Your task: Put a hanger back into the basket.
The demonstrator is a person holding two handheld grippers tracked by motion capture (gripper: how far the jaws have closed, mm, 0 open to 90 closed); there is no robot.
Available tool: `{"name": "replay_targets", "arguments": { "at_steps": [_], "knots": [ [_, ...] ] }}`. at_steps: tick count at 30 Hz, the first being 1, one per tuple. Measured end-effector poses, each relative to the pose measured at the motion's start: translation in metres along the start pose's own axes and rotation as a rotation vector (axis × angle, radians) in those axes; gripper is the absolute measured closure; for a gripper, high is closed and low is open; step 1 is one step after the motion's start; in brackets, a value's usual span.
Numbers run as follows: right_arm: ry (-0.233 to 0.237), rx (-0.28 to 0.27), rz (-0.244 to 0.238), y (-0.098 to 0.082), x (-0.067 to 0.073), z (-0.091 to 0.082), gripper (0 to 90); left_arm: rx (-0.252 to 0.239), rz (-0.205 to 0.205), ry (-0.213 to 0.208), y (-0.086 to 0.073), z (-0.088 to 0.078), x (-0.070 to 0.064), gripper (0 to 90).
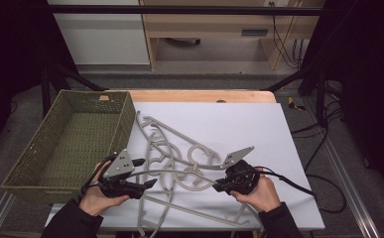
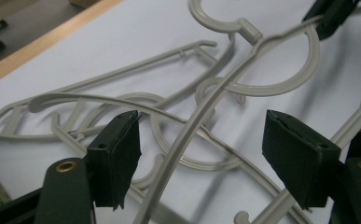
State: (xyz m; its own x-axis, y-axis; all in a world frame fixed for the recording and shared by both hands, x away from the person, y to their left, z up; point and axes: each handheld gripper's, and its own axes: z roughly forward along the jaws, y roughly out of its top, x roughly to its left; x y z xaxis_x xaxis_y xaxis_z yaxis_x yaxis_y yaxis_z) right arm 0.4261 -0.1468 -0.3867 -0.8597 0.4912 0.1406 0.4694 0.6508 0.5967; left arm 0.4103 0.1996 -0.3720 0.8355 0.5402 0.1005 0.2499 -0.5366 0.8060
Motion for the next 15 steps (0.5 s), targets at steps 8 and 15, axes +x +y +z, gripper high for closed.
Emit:
{"name": "replay_targets", "arguments": {
  "at_steps": [8, 15],
  "knots": [
    [0.033, 0.006, -0.039, 0.002, 0.002, 0.002, 81.9, 0.128, 0.108, -0.022, 0.0, 0.021, -0.012, 35.8],
    [0.046, 0.011, -0.039, 0.003, 0.003, 0.007, 81.9, 0.171, 0.132, -0.009, 0.002, 0.033, -0.01, 48.3]
  ]
}}
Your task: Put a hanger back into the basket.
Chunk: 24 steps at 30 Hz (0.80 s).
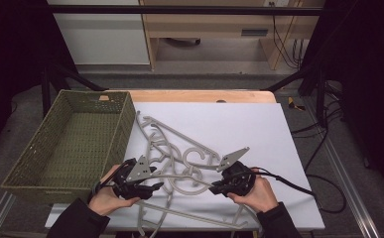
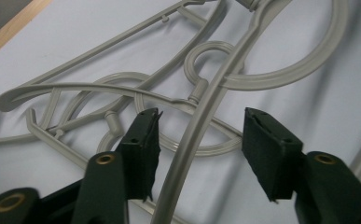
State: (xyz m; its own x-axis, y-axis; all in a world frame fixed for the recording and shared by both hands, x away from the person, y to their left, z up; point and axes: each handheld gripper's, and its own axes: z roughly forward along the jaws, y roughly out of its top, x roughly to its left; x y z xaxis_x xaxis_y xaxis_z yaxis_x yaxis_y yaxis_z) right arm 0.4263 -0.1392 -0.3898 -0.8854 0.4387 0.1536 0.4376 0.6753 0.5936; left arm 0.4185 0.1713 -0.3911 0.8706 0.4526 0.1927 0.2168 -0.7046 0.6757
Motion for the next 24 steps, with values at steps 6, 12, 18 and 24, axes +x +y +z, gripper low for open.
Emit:
{"name": "replay_targets", "arguments": {
  "at_steps": [6, 12, 18, 24],
  "knots": [
    [0.011, 0.011, -0.004, 0.0, 0.001, 0.004, 82.0, 0.056, 0.016, -0.007, -0.002, 0.011, 0.001, 61.2],
    [0.017, 0.011, -0.021, 0.002, 0.003, 0.005, 81.9, 0.091, 0.046, -0.007, -0.002, 0.017, -0.002, 67.6],
    [0.021, 0.009, -0.028, 0.002, 0.003, 0.006, 81.8, 0.097, 0.089, 0.002, -0.002, 0.017, -0.004, 73.1],
    [0.002, -0.018, -0.027, 0.0, 0.0, 0.005, 79.1, 0.088, 0.12, -0.002, -0.001, 0.011, -0.007, 75.7]
  ]
}}
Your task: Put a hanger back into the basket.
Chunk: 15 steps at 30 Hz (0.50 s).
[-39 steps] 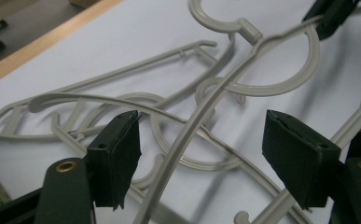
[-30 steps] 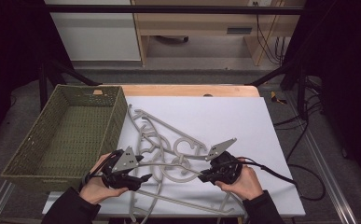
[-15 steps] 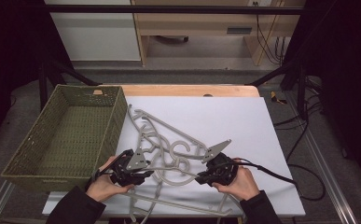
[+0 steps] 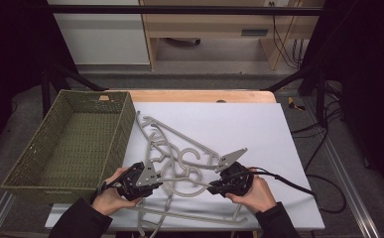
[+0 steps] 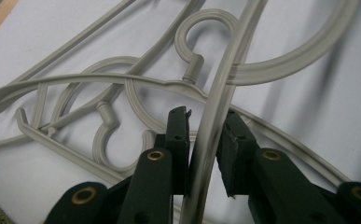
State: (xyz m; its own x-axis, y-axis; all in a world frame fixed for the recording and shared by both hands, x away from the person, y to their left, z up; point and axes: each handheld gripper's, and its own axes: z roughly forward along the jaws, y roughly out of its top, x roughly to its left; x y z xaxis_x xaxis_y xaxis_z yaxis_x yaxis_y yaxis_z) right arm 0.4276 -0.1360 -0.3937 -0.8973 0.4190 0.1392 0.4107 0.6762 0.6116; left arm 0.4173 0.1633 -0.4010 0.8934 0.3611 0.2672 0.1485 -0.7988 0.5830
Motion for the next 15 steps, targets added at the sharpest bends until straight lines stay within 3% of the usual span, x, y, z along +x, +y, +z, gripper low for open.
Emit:
{"name": "replay_targets", "arguments": {
  "at_steps": [5, 7, 15],
  "knots": [
    [-0.059, -0.048, 0.009, -0.003, -0.004, -0.005, 72.5, 0.001, 0.032, -0.005, 0.002, -0.002, -0.006, 79.5],
    [-0.086, -0.063, 0.009, -0.003, -0.005, -0.008, 70.2, -0.011, 0.035, -0.024, 0.003, -0.004, -0.008, 81.0],
    [-0.082, -0.142, 0.067, -0.008, -0.014, -0.017, 63.8, -0.06, -0.001, -0.032, 0.005, -0.013, -0.013, 81.9]
  ]
}}
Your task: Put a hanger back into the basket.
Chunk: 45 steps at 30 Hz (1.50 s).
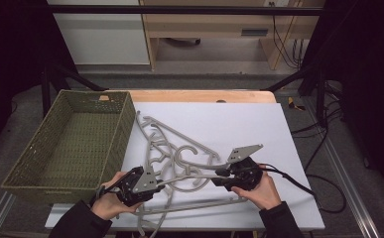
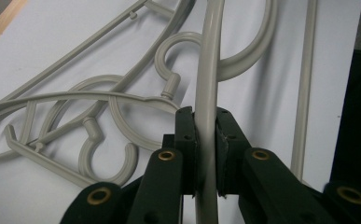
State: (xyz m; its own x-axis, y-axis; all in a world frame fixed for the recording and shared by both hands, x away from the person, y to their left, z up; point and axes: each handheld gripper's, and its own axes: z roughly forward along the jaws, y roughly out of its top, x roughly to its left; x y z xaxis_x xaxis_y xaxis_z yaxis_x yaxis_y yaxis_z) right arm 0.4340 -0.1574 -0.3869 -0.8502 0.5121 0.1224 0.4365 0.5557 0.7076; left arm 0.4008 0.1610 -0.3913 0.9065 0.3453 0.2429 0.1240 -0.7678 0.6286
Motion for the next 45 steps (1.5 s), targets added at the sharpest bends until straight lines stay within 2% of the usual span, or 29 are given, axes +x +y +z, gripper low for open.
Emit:
{"name": "replay_targets", "arguments": {
  "at_steps": [2, 3, 5, 6, 7, 8, 10, 14, 16, 17, 19, 20, 21, 22, 23, 28, 33, 35, 38, 45],
  "knots": [
    [0.001, -0.014, 0.002, 0.0, -0.001, -0.002, 60.6, -0.007, -0.013, -0.011, 0.0, -0.001, -0.001, 82.0],
    [-0.003, -0.026, 0.007, -0.001, -0.001, -0.003, 58.3, -0.002, -0.014, 0.005, 0.0, -0.001, 0.0, 82.0],
    [-0.019, -0.064, 0.002, -0.001, -0.003, -0.007, 54.5, -0.004, -0.031, 0.009, 0.0, -0.001, 0.0, 82.0],
    [-0.035, -0.101, 0.015, -0.001, -0.003, -0.012, 50.5, 0.001, -0.03, 0.013, 0.0, -0.002, 0.0, 82.0],
    [-0.035, -0.101, 0.015, -0.001, -0.003, -0.012, 50.5, -0.003, -0.042, 0.015, 0.0, -0.002, 0.001, 82.0],
    [-0.051, -0.145, 0.017, -0.001, -0.004, -0.016, 44.8, -0.017, -0.06, 0.015, 0.0, -0.003, 0.001, 82.1],
    [-0.057, -0.16, 0.018, -0.001, -0.004, -0.018, 43.8, -0.024, -0.067, 0.019, 0.0, -0.005, 0.001, 82.1],
    [-0.075, -0.252, 0.061, -0.005, -0.011, -0.03, 40.1, -0.05, -0.094, 0.028, 0.001, -0.01, 0.001, 82.1],
    [-0.093, -0.323, 0.111, -0.01, -0.018, -0.044, 35.0, -0.061, -0.106, 0.037, 0.002, -0.013, 0.002, 82.1],
    [-0.093, -0.323, 0.111, -0.01, -0.018, -0.044, 35.0, -0.063, -0.108, 0.042, 0.002, -0.014, 0.002, 82.1],
    [-0.124, -0.356, 0.126, -0.013, -0.022, -0.052, 29.9, -0.074, -0.128, 0.06, 0.002, -0.016, 0.003, 82.1],
    [-0.15, -0.393, 0.143, -0.016, -0.025, -0.06, 26.5, -0.077, -0.137, 0.066, 0.002, -0.017, 0.004, 82.1],
    [-0.15, -0.393, 0.143, -0.016, -0.025, -0.06, 26.5, -0.078, -0.148, 0.071, 0.002, -0.018, 0.005, 82.1],
    [-0.187, -0.431, 0.156, -0.019, -0.029, -0.065, 20.8, -0.085, -0.159, 0.078, 0.002, -0.019, 0.005, 82.0],
    [-0.187, -0.431, 0.156, -0.019, -0.029, -0.065, 20.8, -0.084, -0.17, 0.082, 0.002, -0.02, 0.006, 82.0],
    [-0.271, -0.51, 0.188, -0.027, -0.036, -0.075, 9.9, -0.103, -0.22, 0.118, 0.001, -0.026, 0.01, 82.1],
    [-0.301, -0.537, 0.21, -0.034, -0.042, -0.082, 6.5, -0.121, -0.254, 0.148, 0.001, -0.032, 0.014, 82.1],
    [-0.316, -0.535, 0.214, -0.037, -0.045, -0.085, 5.5, -0.114, -0.251, 0.161, 0.0, -0.037, 0.016, 82.0],
    [-0.352, -0.533, 0.227, -0.043, -0.05, -0.088, 4.3, -0.129, -0.269, 0.182, 0.0, -0.041, 0.019, 82.0],
    [-0.361, -0.517, 0.242, -0.048, -0.056, -0.087, 3.6, -0.167, -0.293, 0.215, 0.001, -0.056, 0.027, 82.0]
  ]
}}
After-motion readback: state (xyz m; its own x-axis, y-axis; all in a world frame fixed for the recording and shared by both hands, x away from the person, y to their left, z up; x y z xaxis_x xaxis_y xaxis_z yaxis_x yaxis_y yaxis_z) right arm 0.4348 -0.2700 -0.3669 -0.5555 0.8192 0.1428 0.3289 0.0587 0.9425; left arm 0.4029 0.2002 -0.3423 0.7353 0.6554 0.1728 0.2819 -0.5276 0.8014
